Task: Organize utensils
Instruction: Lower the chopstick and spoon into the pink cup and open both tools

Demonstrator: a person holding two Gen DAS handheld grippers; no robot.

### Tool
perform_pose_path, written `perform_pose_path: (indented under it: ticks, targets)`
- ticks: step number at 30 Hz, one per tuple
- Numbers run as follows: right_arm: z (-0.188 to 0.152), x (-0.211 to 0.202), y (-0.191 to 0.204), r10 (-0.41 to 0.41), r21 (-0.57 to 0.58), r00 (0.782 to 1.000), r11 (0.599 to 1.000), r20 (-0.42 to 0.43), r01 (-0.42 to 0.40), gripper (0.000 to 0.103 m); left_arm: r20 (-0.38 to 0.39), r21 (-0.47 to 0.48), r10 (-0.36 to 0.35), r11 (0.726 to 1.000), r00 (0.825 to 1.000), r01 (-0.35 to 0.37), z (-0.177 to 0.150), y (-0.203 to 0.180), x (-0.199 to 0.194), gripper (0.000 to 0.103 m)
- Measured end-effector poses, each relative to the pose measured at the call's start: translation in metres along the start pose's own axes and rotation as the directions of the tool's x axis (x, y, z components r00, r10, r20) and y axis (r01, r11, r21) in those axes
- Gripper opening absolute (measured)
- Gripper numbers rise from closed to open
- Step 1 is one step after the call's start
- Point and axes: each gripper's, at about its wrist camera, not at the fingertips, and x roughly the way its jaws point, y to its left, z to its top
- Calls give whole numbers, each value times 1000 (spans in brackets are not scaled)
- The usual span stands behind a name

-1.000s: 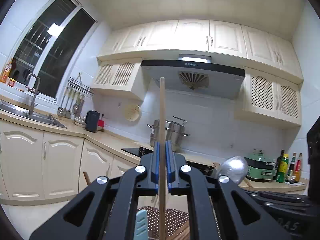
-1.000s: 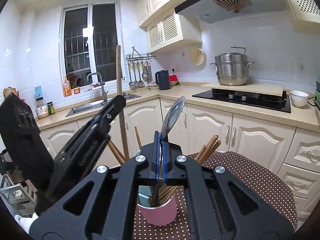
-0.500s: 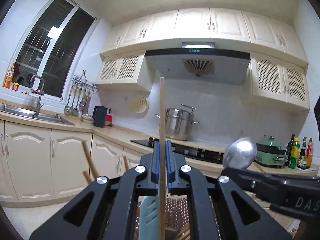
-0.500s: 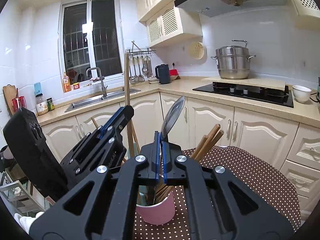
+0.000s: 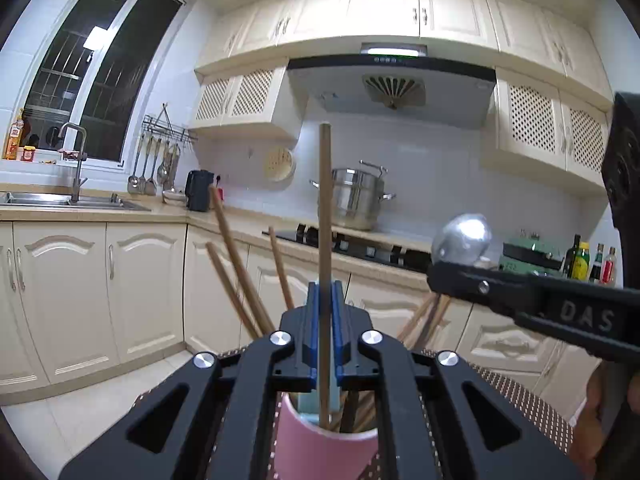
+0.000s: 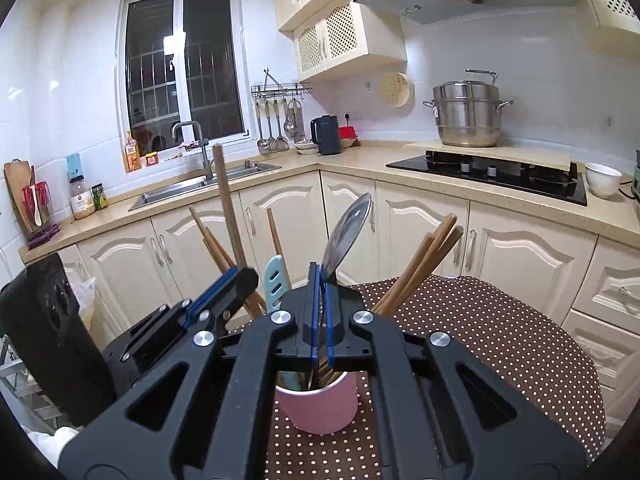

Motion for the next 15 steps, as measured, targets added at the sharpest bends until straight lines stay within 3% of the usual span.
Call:
perform_pose_path:
  ticks: [5,7,8,9,12,15]
  targets:
    - [-5,1,4,-15,-5,1000,1000,-8,15,3,-32,2,-10,1000,999,10,-2,3,-12,8]
    - [-6,2,7,-19,-4,1000,1000,-13,19,3,-41,7,-12,1000,999,12,-2,5,-17,23]
    - [-6,3,7,-21,-4,1000,1000,-15,21,3,-40,4,-10,1000,999,10,-1,6,-21,40]
    - [-7,3,8,-22,-5,1000,1000,-16,22,3,-33,-5,-9,1000,999,9,-1,8,-26,46]
    - [-11,3,12,-30,-13,999,999,-20,30,3,-43,-22,-19,1000,999,19,1,14,-36,51]
    - [-16,5,16,-35,-13,999,999,-29,35,3,-54,-2,35,999,998,-35,4,16,-44,62]
